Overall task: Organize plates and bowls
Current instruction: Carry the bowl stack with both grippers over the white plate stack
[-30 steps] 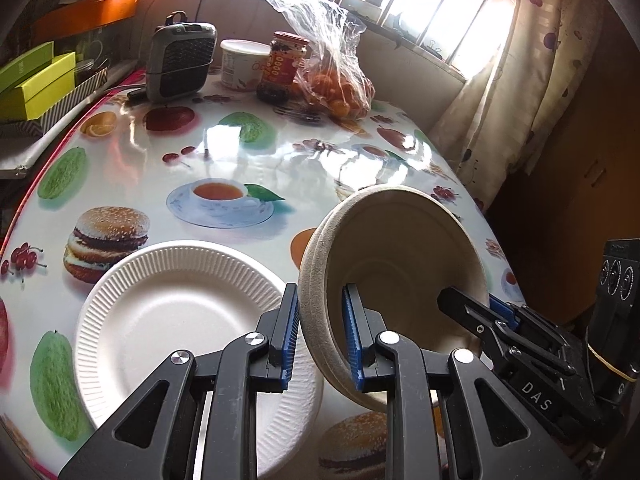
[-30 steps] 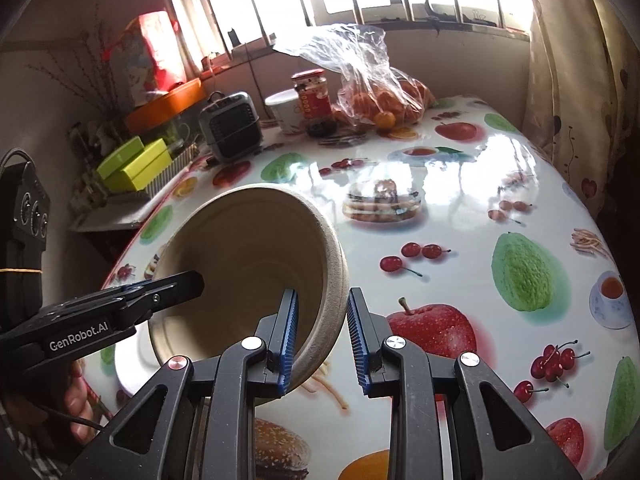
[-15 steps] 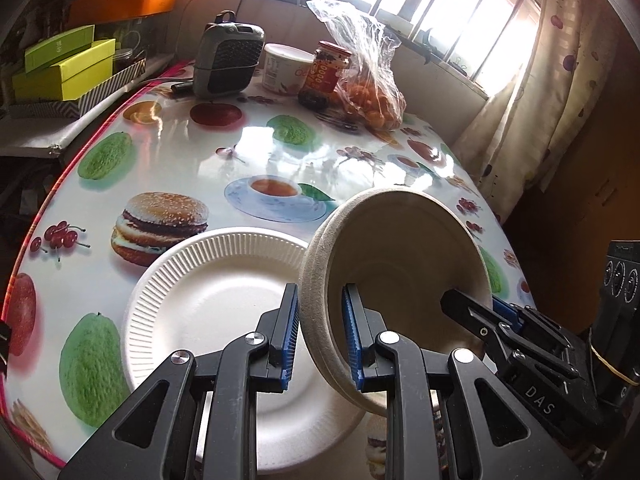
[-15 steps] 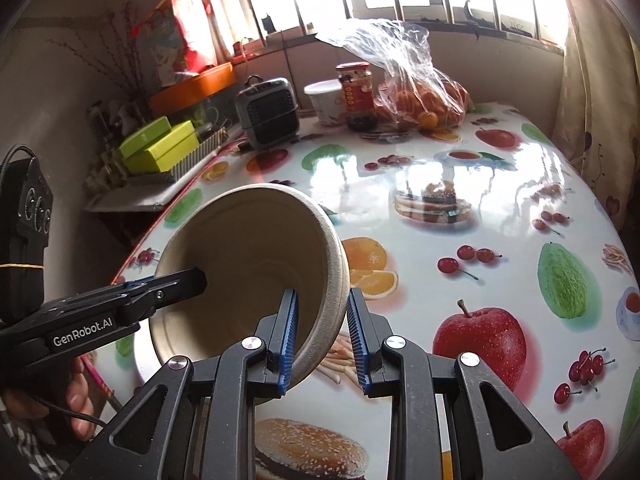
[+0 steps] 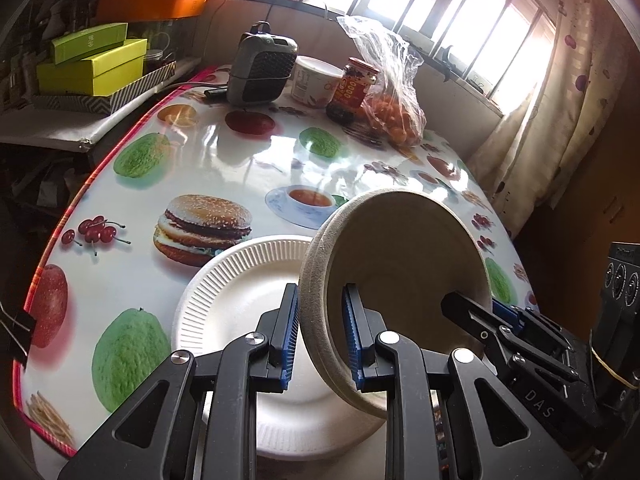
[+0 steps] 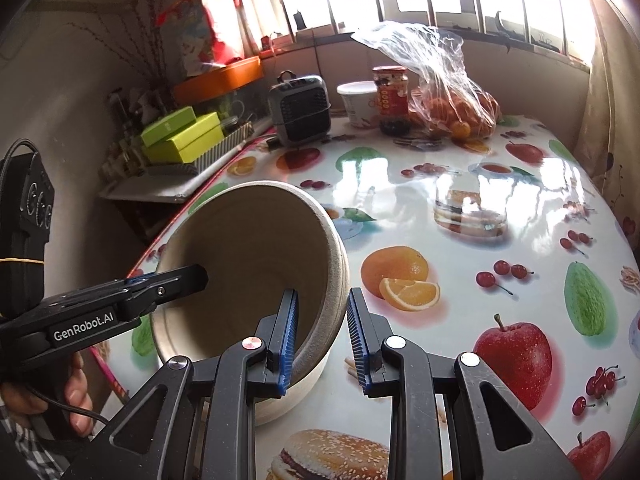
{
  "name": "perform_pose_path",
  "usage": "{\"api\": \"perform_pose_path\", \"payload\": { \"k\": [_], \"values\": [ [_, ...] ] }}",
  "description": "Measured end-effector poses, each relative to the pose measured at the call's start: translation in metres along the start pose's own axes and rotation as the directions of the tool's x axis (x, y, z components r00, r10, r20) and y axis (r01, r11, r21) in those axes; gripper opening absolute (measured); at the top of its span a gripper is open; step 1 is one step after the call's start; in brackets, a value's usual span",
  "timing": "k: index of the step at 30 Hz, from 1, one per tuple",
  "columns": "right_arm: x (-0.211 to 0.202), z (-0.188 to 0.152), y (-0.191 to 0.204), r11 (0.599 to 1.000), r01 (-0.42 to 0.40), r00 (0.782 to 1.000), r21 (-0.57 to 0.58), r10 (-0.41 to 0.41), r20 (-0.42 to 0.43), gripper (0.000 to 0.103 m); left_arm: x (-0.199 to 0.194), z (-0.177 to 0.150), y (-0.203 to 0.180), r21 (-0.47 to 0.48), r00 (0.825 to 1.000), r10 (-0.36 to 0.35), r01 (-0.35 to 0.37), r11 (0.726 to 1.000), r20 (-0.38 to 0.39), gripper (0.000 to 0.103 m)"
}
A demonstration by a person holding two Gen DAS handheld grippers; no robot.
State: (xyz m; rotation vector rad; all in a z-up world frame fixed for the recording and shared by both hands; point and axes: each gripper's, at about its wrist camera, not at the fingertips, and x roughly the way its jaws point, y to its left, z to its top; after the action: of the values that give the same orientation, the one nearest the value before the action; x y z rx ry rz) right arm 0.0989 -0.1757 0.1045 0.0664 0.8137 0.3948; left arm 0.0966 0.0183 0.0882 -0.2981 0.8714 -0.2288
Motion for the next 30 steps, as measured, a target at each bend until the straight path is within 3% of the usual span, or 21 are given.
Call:
{"api": "perform_pose_path", "payload": {
  "k": [17,30],
  "values": [
    [0.020,0.004,0.035,0.996,-0.066,0.997,-0.057,0.063,-0.044,0.024,-0.013,-0.004,0.036,-0.064,0.998,0.056,-0.055,0.996,0.009,0.022],
    [0.028,0.000,0.043,0.997,-0.058,0.996,-0.059,0.054,-0.072,0.024,-0.009,-0.011,0.045,-0.072,0.998,0.056,-0.058,0.996,-0.023,0.022]
  ]
}}
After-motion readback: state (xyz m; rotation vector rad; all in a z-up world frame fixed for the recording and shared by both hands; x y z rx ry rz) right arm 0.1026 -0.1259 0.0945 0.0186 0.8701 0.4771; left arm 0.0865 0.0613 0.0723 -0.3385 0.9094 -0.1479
